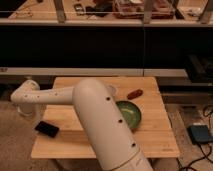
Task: Push the eraser across the table
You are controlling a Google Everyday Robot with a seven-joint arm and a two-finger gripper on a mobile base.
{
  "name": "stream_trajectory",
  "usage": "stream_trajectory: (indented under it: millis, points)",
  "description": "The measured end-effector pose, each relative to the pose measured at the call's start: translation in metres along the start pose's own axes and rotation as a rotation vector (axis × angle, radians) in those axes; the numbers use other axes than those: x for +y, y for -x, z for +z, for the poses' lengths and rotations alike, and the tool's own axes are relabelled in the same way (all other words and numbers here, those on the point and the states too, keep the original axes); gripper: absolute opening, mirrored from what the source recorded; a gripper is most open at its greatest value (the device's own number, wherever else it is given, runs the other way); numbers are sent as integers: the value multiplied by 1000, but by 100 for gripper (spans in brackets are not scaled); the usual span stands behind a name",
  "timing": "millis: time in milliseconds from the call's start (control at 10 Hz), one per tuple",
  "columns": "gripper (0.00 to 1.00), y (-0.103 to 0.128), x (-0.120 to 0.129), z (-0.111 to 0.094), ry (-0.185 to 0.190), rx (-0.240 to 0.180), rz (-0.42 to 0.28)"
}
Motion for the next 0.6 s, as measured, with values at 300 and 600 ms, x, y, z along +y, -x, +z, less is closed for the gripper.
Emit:
stream_trajectory:
  millis: [300,600]
  points:
    - [0,12,8,5,-4,-20,-36]
    - [0,32,22,11,-2,-55,-61]
